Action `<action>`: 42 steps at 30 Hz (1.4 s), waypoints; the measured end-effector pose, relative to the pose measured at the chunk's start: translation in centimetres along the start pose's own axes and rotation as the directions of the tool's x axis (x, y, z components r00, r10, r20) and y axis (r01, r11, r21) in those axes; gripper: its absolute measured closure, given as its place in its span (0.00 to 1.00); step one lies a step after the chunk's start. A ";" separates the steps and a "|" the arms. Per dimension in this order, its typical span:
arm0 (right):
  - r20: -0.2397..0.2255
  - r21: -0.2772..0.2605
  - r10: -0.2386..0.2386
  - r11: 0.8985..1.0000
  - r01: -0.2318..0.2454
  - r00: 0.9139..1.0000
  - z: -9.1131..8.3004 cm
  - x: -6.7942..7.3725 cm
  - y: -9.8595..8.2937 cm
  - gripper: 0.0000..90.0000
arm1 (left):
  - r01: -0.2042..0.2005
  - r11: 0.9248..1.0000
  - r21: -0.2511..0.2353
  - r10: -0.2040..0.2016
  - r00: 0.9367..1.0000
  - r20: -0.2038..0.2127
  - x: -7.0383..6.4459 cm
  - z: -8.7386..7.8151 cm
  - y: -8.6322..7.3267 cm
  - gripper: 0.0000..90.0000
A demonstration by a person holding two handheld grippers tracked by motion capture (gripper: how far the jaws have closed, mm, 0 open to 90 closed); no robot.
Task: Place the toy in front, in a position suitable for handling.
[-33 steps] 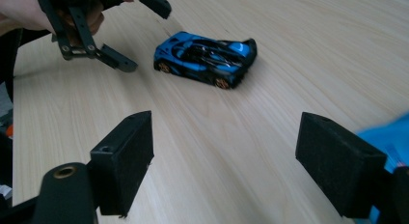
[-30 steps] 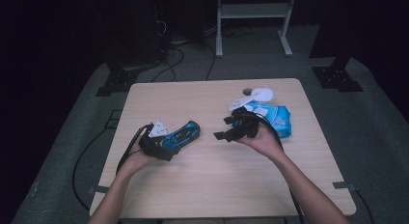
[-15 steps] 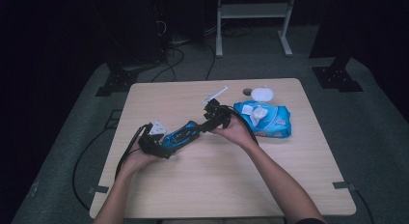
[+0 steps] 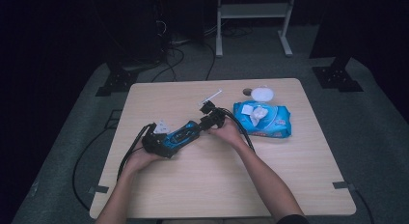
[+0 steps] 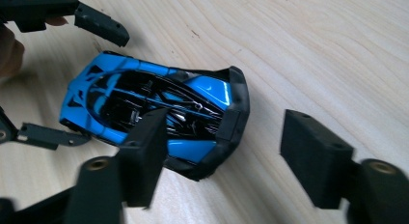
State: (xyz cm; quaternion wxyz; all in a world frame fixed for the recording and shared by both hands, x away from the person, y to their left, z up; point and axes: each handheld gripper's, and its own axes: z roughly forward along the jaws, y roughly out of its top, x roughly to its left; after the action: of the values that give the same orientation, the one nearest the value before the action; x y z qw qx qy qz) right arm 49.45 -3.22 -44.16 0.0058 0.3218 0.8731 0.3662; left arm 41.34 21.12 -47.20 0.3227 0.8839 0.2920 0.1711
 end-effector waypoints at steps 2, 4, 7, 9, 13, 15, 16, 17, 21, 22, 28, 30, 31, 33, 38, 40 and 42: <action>-0.003 -0.003 0.012 1.000 -0.012 1.000 0.0 -0.1 -0.1 0.41 | 0.013 1.000 -0.012 -0.013 1.000 0.019 0.2 0.0 -0.1 0.14; -0.010 -0.007 0.024 1.000 -0.024 1.000 0.0 -0.3 -0.1 0.45 | 0.019 1.000 -0.011 -0.018 0.999 0.029 0.3 0.1 -0.2 0.14; -0.015 -0.009 0.031 0.999 -0.031 0.999 0.1 -0.4 -0.1 0.46 | 0.022 1.000 -0.014 -0.021 0.999 0.036 0.4 0.1 -0.2 0.14; -0.018 -0.007 0.032 0.999 -0.032 0.999 0.3 -0.4 -0.2 0.51 | 0.026 0.999 -0.018 -0.025 0.998 0.053 0.3 0.2 -0.3 0.14; -0.011 0.002 0.047 0.999 -0.047 0.999 0.8 -0.4 -0.5 0.59 | 0.034 0.999 -0.021 -0.032 0.996 0.087 0.4 0.2 -0.4 0.17; -0.015 -0.004 0.052 0.999 -0.052 0.999 0.8 -0.4 -0.5 0.61 | 0.037 0.999 -0.035 -0.034 0.995 0.095 0.4 0.1 -0.4 0.25; -0.020 -0.009 0.055 0.998 -0.055 0.998 0.8 -0.4 -0.5 0.63 | 0.034 0.999 -0.039 -0.030 0.995 0.091 0.5 0.0 -0.4 0.25; -0.020 -0.012 0.055 0.998 -0.056 0.998 0.9 -0.4 -0.6 0.65 | 0.028 0.999 -0.037 -0.024 0.995 0.093 0.5 0.0 -0.4 0.27; -0.022 -0.020 0.062 0.998 -0.062 0.998 0.9 -0.3 -0.6 0.71 | 0.019 0.999 -0.033 -0.016 0.996 0.092 0.4 -0.1 -0.4 0.28; -0.020 -0.022 0.064 0.998 -0.064 0.998 0.8 -0.3 -0.6 0.74 | 0.015 1.000 -0.028 -0.012 0.996 0.092 0.5 -0.1 -0.4 0.28; -0.008 -0.055 0.086 0.995 -0.086 0.996 0.1 -0.4 -0.7 0.85 | 0.001 0.999 -0.034 0.001 0.997 0.080 0.3 -0.2 -0.4 0.28; -0.016 -0.055 0.094 0.994 -0.095 0.995 0.1 -0.5 -0.7 0.85 | 0.001 0.999 -0.036 0.002 0.997 0.080 0.3 -0.2 -0.4 0.28; -0.026 -0.053 0.110 0.992 -0.111 0.994 0.1 -0.6 -0.8 0.85 | 0.002 0.999 -0.038 0.001 0.997 0.080 0.3 -0.2 -0.4 0.28; -0.040 -0.027 0.115 0.993 -0.116 0.993 0.4 -0.6 -0.9 0.75 | 0.004 0.999 -0.038 -0.001 0.997 0.083 0.3 -0.2 -0.5 0.28; -0.004 -0.045 0.107 0.993 -0.107 0.994 0.4 -0.1 -1.0 0.82 | 0.001 0.999 -0.036 0.001 0.997 0.080 0.2 -0.3 -0.5 0.28; -0.004 -0.058 0.114 0.992 -0.114 0.994 0.2 -0.1 -0.8 0.86 | 0.004 0.999 -0.038 0.000 0.997 0.082 0.3 -0.3 -0.6 0.29; 0.000 -0.057 0.113 0.992 -0.112 0.994 0.2 -0.1 -0.8 0.86 | -0.003 0.999 -0.038 0.005 0.997 0.079 0.2 -0.4 -0.5 0.29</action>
State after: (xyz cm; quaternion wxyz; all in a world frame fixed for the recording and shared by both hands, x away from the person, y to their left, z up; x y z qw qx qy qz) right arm 49.11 -3.56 -44.79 -0.0044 0.3707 0.8428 0.3903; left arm 41.13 21.76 -47.27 0.3502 0.8843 0.2740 0.1423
